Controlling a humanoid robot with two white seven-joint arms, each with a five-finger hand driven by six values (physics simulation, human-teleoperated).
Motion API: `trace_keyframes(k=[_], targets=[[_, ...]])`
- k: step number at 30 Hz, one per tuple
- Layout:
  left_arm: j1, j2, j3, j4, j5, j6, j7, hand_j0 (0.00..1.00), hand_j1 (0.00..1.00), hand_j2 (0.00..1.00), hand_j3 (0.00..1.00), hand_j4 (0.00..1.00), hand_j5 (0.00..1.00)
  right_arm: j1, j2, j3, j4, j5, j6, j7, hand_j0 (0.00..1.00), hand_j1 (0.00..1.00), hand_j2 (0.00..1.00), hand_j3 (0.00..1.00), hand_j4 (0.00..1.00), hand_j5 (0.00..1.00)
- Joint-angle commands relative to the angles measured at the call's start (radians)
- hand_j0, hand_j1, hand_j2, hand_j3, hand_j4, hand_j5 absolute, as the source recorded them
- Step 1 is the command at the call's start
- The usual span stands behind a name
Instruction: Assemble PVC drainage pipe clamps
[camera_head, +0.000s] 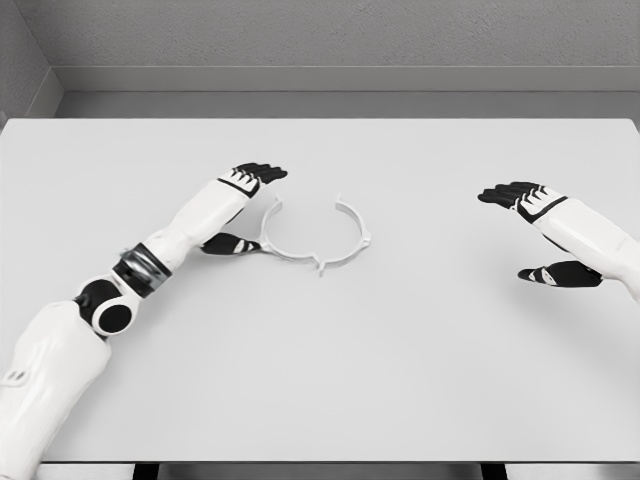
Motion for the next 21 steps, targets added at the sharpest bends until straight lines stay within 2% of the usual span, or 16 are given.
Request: trace_keyframes(k=[1, 7, 11, 14, 21], targets=[[0.000, -0.007, 0.000, -0.001, 0.007, 0.000, 0.001, 1.00, 1.00, 1.00, 1.00, 1.00, 1.00, 0.000, -0.001, 0.000, 0.001, -0.008, 0.003, -0.001, 1.00, 1.00, 1.00, 1.00, 1.00, 1.00], [-0.005, 0.008, 0.009, 0.002, 0.010, 0.000, 0.001, 1.00, 1.00, 1.00, 1.00, 1.00, 1.00, 0.000, -0.001, 0.000, 0.001, -0.009, 0.003, -0.001, 1.00, 1.00, 1.00, 1.00, 1.00, 1.00], [-0.037, 0.060, 0.010, 0.016, 0.016, 0.000, 0.001, 1.00, 1.00, 1.00, 1.00, 1.00, 1.00, 0.000, -0.001, 0.000, 0.001, -0.009, 0.003, -0.001, 1.00, 1.00, 1.00, 1.00, 1.00, 1.00], [-0.069, 0.048, 0.009, 0.070, 0.016, 0.000, 0.001, 1.00, 1.00, 1.00, 1.00, 1.00, 1.00, 0.000, -0.001, 0.000, 0.001, -0.011, 0.003, -0.001, 1.00, 1.00, 1.00, 1.00, 1.00, 1.00], [-0.103, 0.013, 0.001, 0.088, 0.018, 0.000, 0.001, 1.00, 1.00, 1.00, 1.00, 1.00, 1.00, 0.000, -0.001, 0.000, 0.001, -0.011, 0.003, -0.001, 1.00, 1.00, 1.00, 1.00, 1.00, 1.00]])
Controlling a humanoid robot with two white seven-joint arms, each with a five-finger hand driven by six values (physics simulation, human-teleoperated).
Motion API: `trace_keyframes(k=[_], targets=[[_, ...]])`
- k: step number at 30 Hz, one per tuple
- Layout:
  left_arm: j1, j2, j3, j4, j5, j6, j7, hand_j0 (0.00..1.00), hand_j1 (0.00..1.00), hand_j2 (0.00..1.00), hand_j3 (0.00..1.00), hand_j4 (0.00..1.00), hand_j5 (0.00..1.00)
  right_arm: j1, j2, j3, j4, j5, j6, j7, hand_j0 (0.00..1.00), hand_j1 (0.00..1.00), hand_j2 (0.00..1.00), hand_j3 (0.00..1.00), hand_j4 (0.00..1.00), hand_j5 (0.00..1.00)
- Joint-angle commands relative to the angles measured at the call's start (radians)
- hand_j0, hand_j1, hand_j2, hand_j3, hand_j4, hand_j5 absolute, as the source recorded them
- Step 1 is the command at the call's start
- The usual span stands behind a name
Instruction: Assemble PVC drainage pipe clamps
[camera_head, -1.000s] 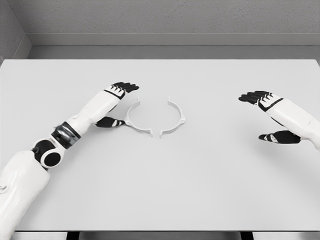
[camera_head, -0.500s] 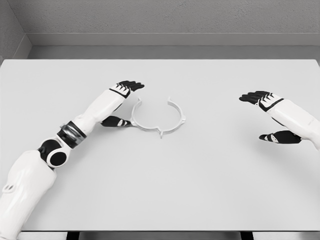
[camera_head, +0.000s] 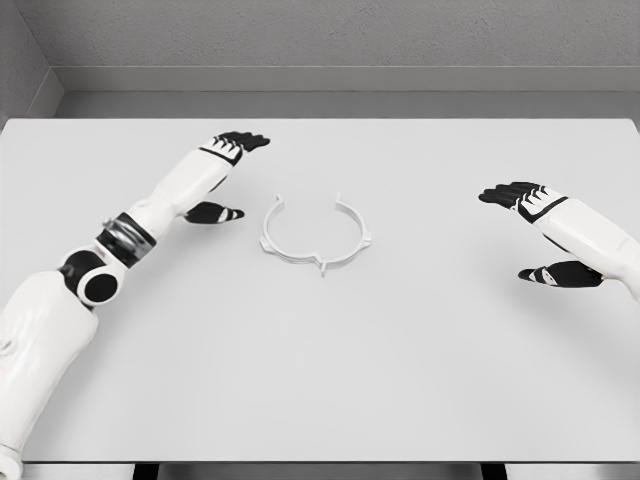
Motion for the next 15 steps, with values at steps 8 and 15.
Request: trace_keyframes(k=[8, 15], targets=[[0.000, -0.062, -0.007, 0.038, -0.001, 0.000, 0.001, 1.00, 1.00, 1.00, 1.00, 1.00, 1.00, 0.000, -0.002, 0.000, 0.000, -0.008, 0.003, -0.001, 1.00, 1.00, 1.00, 1.00, 1.00, 1.00], [0.000, -0.059, -0.004, 0.054, 0.001, 0.000, 0.001, 1.00, 1.00, 1.00, 1.00, 1.00, 1.00, 0.000, -0.002, -0.002, 0.001, -0.007, 0.003, -0.001, 1.00, 1.00, 1.00, 1.00, 1.00, 1.00]])
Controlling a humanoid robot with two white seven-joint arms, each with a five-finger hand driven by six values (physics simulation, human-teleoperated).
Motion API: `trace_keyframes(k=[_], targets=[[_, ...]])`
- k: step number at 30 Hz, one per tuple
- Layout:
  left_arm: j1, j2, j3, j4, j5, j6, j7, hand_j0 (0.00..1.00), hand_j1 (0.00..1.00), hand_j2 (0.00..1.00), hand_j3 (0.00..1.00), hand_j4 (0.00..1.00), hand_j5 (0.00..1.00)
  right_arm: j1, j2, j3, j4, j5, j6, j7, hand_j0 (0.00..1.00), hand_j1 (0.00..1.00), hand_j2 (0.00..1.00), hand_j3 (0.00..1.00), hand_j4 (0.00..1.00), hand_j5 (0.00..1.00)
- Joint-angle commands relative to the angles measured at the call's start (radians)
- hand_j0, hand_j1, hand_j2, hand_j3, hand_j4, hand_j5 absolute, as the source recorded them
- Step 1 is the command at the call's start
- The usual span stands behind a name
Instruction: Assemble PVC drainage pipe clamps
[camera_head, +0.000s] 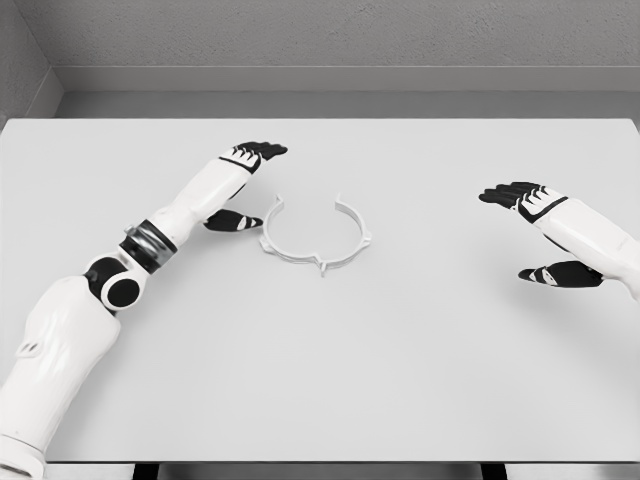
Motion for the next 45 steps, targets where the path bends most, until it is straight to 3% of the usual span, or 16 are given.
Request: trace_keyframes(k=[1, 35, 41, 45], targets=[[0.000, 0.001, 0.002, 0.009, 0.007, 0.000, 0.001, 1.00, 1.00, 1.00, 1.00, 1.00, 1.00, 0.000, 0.000, -0.001, 0.000, -0.008, 0.003, -0.001, 1.00, 1.00, 1.00, 1.00, 1.00, 1.00], [0.011, -0.064, -0.001, 0.009, 0.002, 0.000, 0.001, 1.00, 1.00, 1.00, 1.00, 1.00, 1.00, 0.000, -0.002, -0.001, 0.014, -0.008, 0.003, -0.001, 1.00, 1.00, 1.00, 1.00, 1.00, 1.00], [-0.008, -0.045, 0.022, 0.012, 0.017, 0.000, 0.001, 1.00, 1.00, 1.00, 1.00, 1.00, 1.00, 0.000, -0.002, -0.001, 0.014, -0.008, 0.003, -0.001, 1.00, 1.00, 1.00, 1.00, 1.00, 1.00], [0.003, 0.030, 0.013, -0.041, 0.030, 0.000, 0.001, 1.00, 1.00, 1.00, 1.00, 1.00, 1.00, 0.000, -0.002, -0.001, 0.014, -0.008, 0.003, -0.001, 1.00, 1.00, 1.00, 1.00, 1.00, 1.00]])
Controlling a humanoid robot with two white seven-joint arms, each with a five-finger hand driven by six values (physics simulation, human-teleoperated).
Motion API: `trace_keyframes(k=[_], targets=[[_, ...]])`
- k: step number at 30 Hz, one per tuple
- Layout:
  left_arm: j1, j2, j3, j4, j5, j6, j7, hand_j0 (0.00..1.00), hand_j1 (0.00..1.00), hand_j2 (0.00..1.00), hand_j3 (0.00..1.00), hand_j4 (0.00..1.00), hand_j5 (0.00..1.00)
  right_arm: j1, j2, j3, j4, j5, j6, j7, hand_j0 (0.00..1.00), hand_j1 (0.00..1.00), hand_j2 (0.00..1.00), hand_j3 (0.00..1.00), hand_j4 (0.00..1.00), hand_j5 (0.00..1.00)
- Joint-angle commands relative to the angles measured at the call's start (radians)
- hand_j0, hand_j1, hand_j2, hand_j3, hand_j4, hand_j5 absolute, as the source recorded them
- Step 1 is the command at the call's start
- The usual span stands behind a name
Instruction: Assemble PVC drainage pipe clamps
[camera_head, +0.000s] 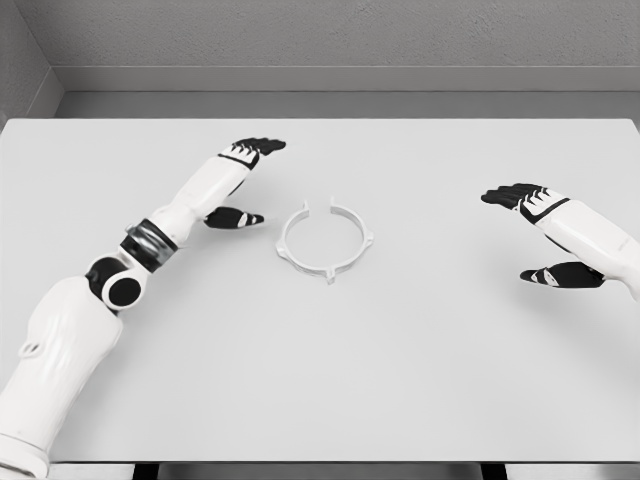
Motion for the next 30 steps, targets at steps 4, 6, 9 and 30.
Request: trace_keyframes(k=[4, 6, 9, 30], targets=[[0.048, 0.076, -0.003, -0.101, 0.011, 0.000, 0.001, 1.00, 1.00, 1.00, 1.00, 1.00, 1.00, 0.000, -0.001, 0.000, 0.000, -0.008, 0.003, -0.001, 1.00, 1.00, 1.00, 1.00, 1.00, 1.00], [0.051, 0.074, -0.005, -0.103, 0.011, 0.000, 0.001, 1.00, 1.00, 1.00, 1.00, 1.00, 1.00, 0.000, -0.001, 0.000, 0.000, -0.008, 0.003, -0.001, 1.00, 1.00, 1.00, 1.00, 1.00, 1.00], [0.052, 0.073, -0.006, -0.103, 0.008, 0.000, 0.001, 1.00, 1.00, 1.00, 1.00, 1.00, 1.00, 0.000, -0.001, 0.000, 0.000, -0.008, 0.003, -0.001, 1.00, 1.00, 1.00, 1.00, 1.00, 1.00], [0.064, 0.062, -0.063, -0.115, 0.000, 0.000, 0.001, 1.00, 1.00, 1.00, 1.00, 1.00, 1.00, 0.002, -0.001, 0.000, 0.000, -0.008, 0.003, -0.001, 1.00, 1.00, 1.00, 1.00, 1.00, 1.00]])
